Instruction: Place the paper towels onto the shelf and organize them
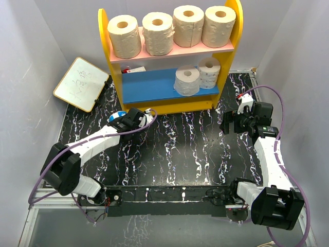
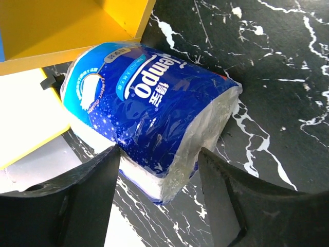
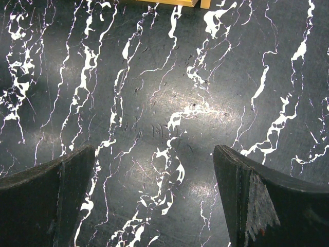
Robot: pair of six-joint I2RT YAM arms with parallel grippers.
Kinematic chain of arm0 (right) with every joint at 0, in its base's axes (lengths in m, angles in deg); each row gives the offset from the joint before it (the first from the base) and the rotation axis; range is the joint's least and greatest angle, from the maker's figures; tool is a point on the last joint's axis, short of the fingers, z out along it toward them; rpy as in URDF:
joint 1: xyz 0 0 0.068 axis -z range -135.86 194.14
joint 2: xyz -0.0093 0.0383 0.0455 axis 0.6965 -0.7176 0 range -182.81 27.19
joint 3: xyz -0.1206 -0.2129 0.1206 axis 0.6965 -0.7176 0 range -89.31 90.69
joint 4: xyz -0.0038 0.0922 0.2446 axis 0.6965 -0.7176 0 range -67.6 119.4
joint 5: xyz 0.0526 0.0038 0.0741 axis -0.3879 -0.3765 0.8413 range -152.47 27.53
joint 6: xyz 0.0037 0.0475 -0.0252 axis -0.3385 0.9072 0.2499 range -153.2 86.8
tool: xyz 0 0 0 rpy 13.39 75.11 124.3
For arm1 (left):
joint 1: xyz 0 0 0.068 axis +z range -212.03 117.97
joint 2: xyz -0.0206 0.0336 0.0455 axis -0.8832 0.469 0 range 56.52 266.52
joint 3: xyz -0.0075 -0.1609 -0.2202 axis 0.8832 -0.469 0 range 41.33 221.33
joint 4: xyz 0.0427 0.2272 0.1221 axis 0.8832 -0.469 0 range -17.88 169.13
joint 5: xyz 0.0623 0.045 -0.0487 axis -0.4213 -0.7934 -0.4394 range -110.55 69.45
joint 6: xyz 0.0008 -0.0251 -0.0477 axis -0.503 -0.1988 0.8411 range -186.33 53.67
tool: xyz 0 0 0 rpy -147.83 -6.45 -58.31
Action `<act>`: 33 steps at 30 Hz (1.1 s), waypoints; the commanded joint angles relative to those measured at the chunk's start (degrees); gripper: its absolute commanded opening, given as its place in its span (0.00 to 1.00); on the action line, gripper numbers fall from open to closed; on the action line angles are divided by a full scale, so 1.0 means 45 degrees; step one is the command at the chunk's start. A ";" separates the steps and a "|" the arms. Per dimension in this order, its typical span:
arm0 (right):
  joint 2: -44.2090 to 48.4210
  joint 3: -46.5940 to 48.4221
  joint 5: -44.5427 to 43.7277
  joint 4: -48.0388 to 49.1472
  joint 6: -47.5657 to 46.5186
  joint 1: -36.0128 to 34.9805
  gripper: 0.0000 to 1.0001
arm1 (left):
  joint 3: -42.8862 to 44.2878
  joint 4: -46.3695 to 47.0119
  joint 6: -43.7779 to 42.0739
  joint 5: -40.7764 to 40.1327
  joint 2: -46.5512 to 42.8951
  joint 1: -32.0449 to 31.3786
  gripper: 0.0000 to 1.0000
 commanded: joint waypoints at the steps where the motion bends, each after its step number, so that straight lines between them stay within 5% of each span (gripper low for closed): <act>1: 0.0055 -0.0006 -0.0024 0.0696 -0.0111 0.0067 0.98 | -0.0652 0.0545 -0.0084 -0.0233 0.0310 -0.0054 0.55; 5: 0.0056 -0.0007 -0.0032 0.0696 -0.0111 0.0067 0.98 | -0.0980 0.0837 0.0014 -0.0385 0.0472 -0.0054 0.24; 7: 0.0051 -0.0006 -0.0055 0.0710 -0.0092 0.0064 0.98 | -0.0943 0.0769 0.0150 -0.0402 0.0547 -0.0054 0.00; 13: 0.0076 -0.0025 -0.0088 0.0735 -0.0090 0.0064 0.98 | 0.0042 -0.0858 0.0755 0.0398 0.0536 -0.0054 0.00; 20: 0.0020 -0.0011 -0.0105 0.0741 -0.0092 0.0064 0.98 | 0.4211 -0.4912 0.2077 0.3561 -0.0443 -0.0055 0.00; 25: -0.0017 -0.0006 -0.0153 0.0765 -0.0079 0.0065 0.98 | 0.6699 -0.5509 0.5777 0.4882 -0.0946 -0.0056 0.00; 33: -0.0105 0.0014 -0.0169 0.0740 -0.0072 0.0228 0.98 | 0.9727 -0.5811 1.2148 0.3682 0.0239 0.0052 0.00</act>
